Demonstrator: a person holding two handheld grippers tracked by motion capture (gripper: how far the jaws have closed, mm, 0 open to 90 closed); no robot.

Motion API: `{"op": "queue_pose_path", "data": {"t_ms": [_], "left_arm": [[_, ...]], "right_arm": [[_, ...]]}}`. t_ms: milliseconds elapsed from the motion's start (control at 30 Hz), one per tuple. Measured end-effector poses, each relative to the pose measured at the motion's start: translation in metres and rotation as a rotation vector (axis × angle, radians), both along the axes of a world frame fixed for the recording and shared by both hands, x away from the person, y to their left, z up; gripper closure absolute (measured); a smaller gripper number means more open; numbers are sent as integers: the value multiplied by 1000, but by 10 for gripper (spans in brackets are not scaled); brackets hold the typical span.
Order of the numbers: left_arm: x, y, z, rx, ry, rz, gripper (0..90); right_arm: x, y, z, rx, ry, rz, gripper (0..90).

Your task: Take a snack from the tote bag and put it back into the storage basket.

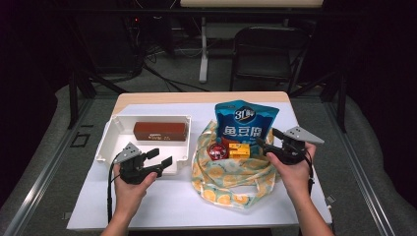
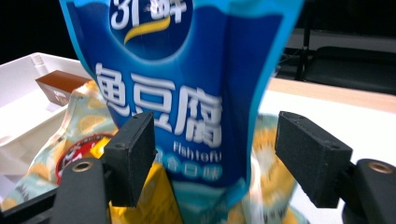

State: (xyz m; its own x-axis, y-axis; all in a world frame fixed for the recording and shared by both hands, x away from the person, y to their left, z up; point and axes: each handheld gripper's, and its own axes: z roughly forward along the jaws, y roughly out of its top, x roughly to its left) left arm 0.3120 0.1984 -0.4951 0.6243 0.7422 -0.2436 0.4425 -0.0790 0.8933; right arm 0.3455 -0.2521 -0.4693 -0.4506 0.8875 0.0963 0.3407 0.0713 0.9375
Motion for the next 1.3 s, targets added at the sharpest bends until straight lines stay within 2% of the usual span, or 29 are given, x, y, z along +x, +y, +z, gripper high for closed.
{"op": "queue_pose_path", "data": {"t_ms": [367,467,633,767,833,900,933,1067,1233,1300], "left_arm": [[-3,4,1,-16,-7,8,327],[-3,5,1,-20,-1,7,328],[-2,5,0,-19,8,-2,332],[-1,4,-1,-12,23,2,338],[0,5,-2,-14,33,6,343],[0,5,-3,-15,33,8,349],[0,5,-3,-14,33,10,350],[0,6,-3,-19,34,9,362],[0,6,-3,-11,37,1,372],[0,5,-2,-9,36,2,377]], "right_arm": [[27,7,10,12,7,28,253],[32,10,10,16,7,47,270],[40,14,7,8,17,102,357],[48,18,3,53,52,161,390],[52,17,2,60,63,162,404],[56,14,2,100,63,168,448],[57,13,3,103,57,174,449],[58,14,1,75,47,164,411],[59,16,0,70,35,152,371],[61,15,1,49,32,151,328]]}}
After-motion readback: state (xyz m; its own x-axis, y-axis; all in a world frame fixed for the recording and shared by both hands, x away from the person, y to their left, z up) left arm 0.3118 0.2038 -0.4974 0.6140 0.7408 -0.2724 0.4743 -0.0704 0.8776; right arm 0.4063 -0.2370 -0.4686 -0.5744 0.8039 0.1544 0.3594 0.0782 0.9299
